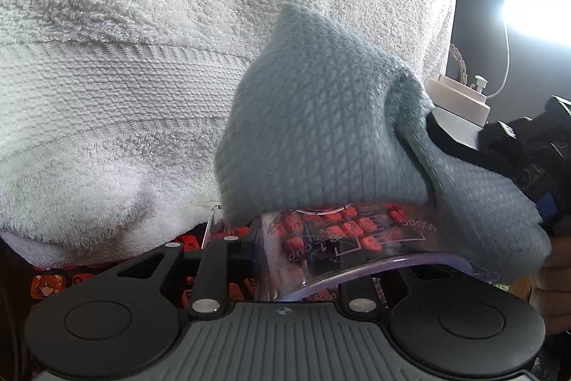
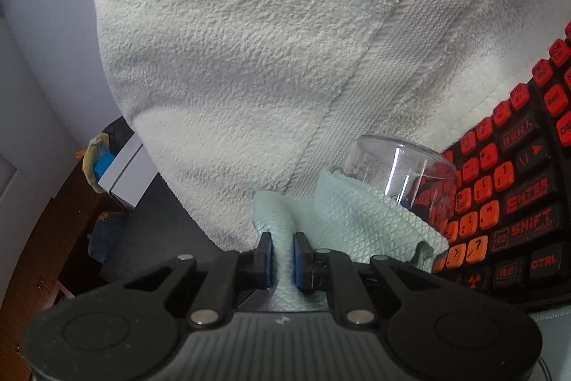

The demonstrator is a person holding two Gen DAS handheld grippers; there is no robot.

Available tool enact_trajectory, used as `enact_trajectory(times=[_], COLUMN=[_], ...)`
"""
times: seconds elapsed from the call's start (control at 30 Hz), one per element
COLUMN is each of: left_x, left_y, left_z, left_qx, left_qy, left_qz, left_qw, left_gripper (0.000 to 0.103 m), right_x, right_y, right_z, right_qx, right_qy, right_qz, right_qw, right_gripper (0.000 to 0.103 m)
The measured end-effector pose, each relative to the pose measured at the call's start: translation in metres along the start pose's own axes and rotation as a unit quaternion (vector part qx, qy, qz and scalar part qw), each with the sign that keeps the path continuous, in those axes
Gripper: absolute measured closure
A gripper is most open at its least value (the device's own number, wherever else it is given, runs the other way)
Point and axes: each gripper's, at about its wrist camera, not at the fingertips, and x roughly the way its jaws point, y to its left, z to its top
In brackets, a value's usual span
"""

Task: Clean container
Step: 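Rub the green cloth over the cup's rim while the left gripper holds the cup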

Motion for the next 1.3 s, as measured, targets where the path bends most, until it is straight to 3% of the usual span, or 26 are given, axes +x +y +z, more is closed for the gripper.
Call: enact_trajectory(times=[0.27,0.4,0.77,1.13,1.3], left_x=[-0.001,-0.002,-0.002,-0.004,-0.005], left_y=[0.0,0.002,0.002,0.004,0.005], left_z=[-0.001,-0.001,-0.002,-0.003,-0.004], left_qx=[0.001,0.0,0.001,0.001,0.0], left_qy=[0.0,0.0,0.0,0.0,0.0], left_qz=[0.001,0.0,0.001,0.0,-0.001], left_qw=[1.0,1.0,1.0,1.0,1.0], left_gripper=[0.081,0.081,0.081,0.081,0.081], right_x=[-0.018,-0.015,0.006,-0.017,-0.015], right_y=[-0.019,-0.017,0.011,-0.011,-0.015], right_z=[0.016,0.014,-0.008,0.014,0.013], right_qx=[0.053,0.047,-0.041,0.017,0.039], right_qy=[-0.065,-0.063,0.009,-0.051,-0.053], right_qz=[-0.01,-0.011,-0.009,-0.019,-0.012], right_qw=[0.996,0.997,0.999,0.998,0.998], right_gripper=[0.093,0.092,0.093,0.093,0.092])
